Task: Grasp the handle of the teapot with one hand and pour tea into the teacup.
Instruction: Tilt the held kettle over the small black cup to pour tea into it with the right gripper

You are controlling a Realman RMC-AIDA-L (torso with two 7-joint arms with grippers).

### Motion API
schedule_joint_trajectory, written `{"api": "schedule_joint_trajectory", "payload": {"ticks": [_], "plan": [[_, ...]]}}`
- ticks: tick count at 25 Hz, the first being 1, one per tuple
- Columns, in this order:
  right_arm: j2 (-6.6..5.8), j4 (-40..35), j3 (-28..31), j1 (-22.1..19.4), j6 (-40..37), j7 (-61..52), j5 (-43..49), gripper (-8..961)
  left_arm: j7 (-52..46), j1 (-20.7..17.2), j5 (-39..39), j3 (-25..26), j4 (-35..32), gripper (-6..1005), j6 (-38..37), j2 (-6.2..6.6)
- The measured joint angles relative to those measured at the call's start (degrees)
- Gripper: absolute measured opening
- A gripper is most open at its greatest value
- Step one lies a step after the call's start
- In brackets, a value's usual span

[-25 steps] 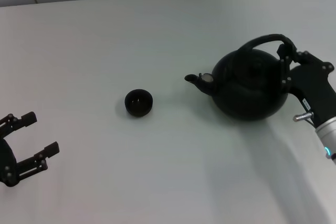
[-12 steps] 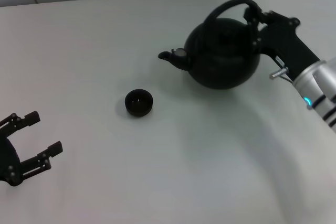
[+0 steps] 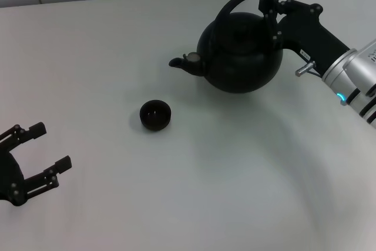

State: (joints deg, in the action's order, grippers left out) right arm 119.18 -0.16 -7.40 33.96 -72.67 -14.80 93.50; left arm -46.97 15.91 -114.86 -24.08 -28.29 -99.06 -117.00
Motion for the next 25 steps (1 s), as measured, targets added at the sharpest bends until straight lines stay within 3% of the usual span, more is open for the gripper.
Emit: {"api": "schedule_joint_trajectory", "payload": {"ticks": [14,25], "plan": [[-0.09,-7.5,-11.6,4.1,-1.0,0.2,0.0,77,0.0,0.2,0.1,0.0,0.0,813,0.1,0.03],[-0.10,-11.0,-16.9,5.4,-0.5,0.7,0.0,77,0.0,0.3,0.2,0.6,-0.1,812,0.1,0.03]]}}
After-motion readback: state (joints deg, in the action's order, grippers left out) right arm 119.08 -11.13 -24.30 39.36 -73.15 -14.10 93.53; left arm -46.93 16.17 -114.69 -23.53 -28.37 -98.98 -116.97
